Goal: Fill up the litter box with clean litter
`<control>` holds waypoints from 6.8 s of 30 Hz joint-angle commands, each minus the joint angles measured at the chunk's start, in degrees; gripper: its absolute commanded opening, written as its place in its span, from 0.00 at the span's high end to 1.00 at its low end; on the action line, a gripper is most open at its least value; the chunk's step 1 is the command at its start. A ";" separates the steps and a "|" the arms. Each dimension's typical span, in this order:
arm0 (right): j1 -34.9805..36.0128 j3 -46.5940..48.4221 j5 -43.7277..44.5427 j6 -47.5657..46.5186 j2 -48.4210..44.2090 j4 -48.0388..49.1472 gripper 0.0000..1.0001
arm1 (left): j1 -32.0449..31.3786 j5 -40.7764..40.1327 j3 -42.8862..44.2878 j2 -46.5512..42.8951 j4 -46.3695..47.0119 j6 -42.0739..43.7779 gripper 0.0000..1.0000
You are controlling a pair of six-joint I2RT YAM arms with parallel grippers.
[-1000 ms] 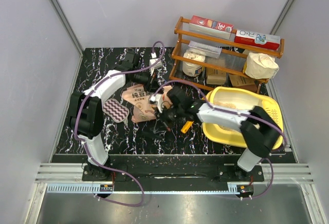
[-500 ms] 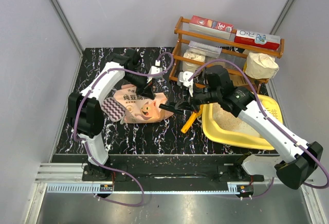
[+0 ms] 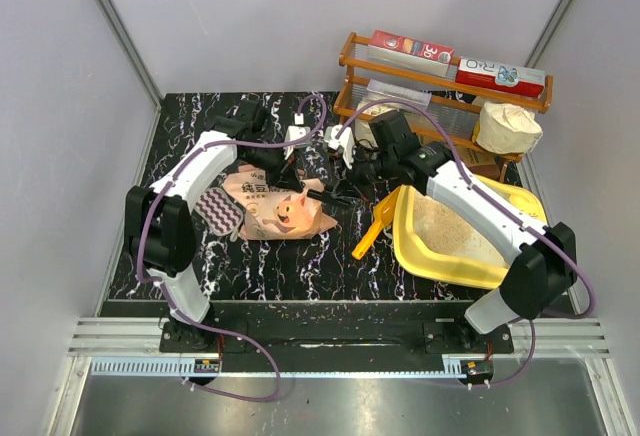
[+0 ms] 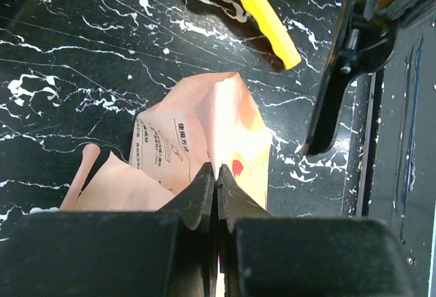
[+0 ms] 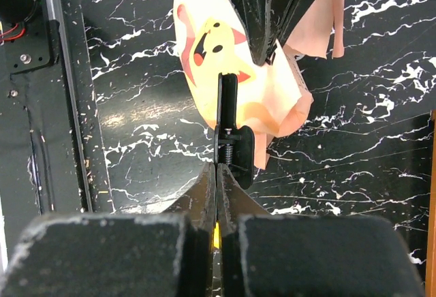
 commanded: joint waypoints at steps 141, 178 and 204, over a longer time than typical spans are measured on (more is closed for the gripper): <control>-8.90 4.08 -18.12 14.46 14.12 15.69 0.50 | -3.38 8.44 14.00 9.38 -5.69 5.24 1.00; -11.18 6.62 -16.18 -6.89 5.85 -1.89 1.00 | -2.85 2.73 6.53 3.76 0.98 1.74 0.81; -8.90 11.29 -12.93 -16.48 13.76 -4.00 1.00 | -2.85 5.28 6.09 3.23 4.24 -2.93 1.00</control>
